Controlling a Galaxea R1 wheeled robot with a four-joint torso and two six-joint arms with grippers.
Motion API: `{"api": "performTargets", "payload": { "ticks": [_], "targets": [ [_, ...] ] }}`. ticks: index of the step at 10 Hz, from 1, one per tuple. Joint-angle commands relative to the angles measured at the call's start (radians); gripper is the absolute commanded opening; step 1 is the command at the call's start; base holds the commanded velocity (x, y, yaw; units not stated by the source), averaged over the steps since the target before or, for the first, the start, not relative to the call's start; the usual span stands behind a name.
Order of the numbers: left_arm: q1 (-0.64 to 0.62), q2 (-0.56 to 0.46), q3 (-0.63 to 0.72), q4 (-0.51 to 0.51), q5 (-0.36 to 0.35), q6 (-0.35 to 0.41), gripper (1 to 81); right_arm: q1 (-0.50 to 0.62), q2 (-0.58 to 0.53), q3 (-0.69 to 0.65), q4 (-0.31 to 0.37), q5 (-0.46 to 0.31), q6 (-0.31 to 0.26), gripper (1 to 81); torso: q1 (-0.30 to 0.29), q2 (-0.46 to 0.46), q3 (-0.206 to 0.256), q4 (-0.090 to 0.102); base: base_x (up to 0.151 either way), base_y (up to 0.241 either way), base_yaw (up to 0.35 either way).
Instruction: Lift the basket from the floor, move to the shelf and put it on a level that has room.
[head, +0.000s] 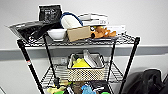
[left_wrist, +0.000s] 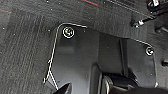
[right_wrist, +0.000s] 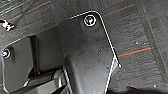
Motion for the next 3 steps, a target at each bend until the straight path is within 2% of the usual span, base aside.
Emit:
{"api": "performTargets", "payload": {
  "ticks": [1, 3],
  "targets": [
    [-0.036, 0.129, -0.203, 0.018, 0.079, 0.007, 81.1, 0.036, 0.039, -0.035, -0.030, -0.054, -0.001, 81.1, 0.000, 0.000, 0.000, 0.000, 0.000, 0.000, 0.000],
    [-0.036, 0.195, -0.280, 0.018, 0.081, 0.006, 81.1, 0.035, 0.060, -0.033, -0.030, -0.055, -0.001, 81.1, 0.000, 0.000, 0.000, 0.000, 0.000, 0.000, 0.000]
  ]
}}
